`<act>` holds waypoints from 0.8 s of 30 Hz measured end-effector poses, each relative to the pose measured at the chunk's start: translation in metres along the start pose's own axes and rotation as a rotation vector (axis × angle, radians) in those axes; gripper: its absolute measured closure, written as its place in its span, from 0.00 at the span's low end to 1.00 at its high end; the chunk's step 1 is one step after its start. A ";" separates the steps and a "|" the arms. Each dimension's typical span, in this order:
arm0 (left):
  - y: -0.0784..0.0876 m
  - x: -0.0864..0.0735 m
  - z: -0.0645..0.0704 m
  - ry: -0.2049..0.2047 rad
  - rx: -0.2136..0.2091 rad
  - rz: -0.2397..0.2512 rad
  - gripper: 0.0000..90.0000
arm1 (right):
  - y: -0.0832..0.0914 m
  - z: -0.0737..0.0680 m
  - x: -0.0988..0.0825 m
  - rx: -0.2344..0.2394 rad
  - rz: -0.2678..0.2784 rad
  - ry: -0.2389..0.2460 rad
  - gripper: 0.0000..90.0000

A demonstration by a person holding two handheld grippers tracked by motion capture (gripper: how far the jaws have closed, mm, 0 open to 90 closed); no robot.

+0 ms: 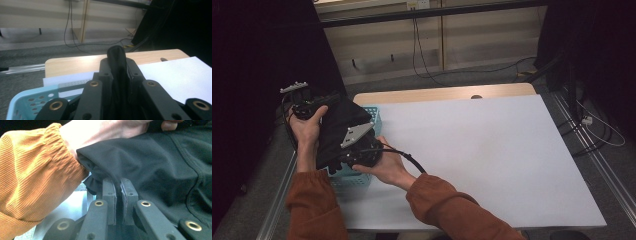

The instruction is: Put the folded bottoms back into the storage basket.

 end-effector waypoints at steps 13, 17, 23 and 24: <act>0.000 -0.009 -0.015 -0.007 0.031 -0.013 0.87 | -0.017 0.005 0.003 0.001 -0.025 -0.013 0.94; -0.003 -0.013 -0.018 -0.007 0.039 -0.029 0.87 | -0.020 0.006 0.001 -0.012 -0.036 -0.006 0.94; -0.007 -0.014 -0.018 -0.014 0.040 -0.043 0.87 | -0.023 0.009 -0.002 -0.012 -0.038 -0.017 0.94; -0.007 -0.014 -0.018 -0.014 0.040 -0.043 0.87 | -0.023 0.009 -0.002 -0.012 -0.038 -0.017 0.94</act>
Point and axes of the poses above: each handheld gripper's, and its own axes: y roughly backward along the jaws, x roughly out of its top, z roughly to its right, the point moved 1 cm from there along -y, roughly forward along the jaws, and after that the axes turned 5 degrees about -y, right-handed, at the moved point
